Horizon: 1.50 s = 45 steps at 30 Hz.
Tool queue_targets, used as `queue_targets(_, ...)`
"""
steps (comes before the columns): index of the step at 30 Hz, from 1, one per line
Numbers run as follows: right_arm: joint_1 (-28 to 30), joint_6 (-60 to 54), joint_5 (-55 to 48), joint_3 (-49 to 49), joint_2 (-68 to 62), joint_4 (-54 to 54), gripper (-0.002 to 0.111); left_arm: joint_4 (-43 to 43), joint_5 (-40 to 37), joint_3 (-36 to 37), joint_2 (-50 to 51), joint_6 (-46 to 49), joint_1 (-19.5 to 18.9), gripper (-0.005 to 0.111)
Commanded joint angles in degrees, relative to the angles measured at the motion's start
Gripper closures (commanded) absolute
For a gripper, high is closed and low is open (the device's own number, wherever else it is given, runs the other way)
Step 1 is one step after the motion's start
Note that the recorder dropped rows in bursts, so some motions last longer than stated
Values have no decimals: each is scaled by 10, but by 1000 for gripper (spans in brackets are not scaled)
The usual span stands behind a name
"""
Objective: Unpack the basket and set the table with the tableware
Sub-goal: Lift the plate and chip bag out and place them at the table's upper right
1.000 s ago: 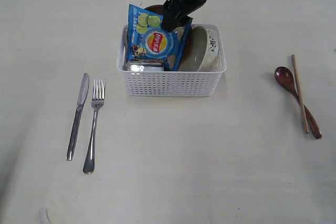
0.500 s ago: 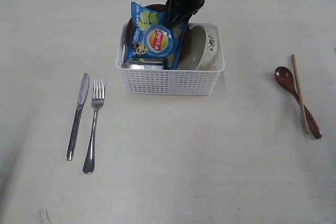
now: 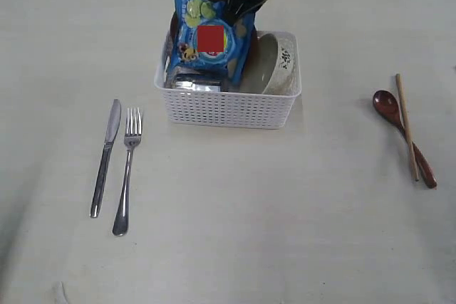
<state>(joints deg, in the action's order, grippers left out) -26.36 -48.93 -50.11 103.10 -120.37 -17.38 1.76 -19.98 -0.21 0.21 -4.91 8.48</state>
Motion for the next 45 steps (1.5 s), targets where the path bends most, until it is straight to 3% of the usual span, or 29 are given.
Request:
queue_targets(1,2,19,13,1,31,-5,109,-1,1,2,-2,2,3,107)
queue_targets(10,44,99,16,1,73,-5,109,-1,1,2,-2,2,3,107)
queue_targets(13,98,123,14,1,89,-24,109,-1,1,2,-2,2,3,107)
queue_targets(18,219,106,-9,1,91,-179,109,-1,1,2,-2,2,3,107)
queue_targets(27,383,112,-70,1,-20,-336,109,-1,1,2,-2,2,3,107)
queue_targets(41,461,92,-115,1,-204,-463,109,-1,1,2,-2,2,3,107)
queue_targets(45,480,85,-115,1,-222,-457,109,-1,1,2,-2,2,3,107)
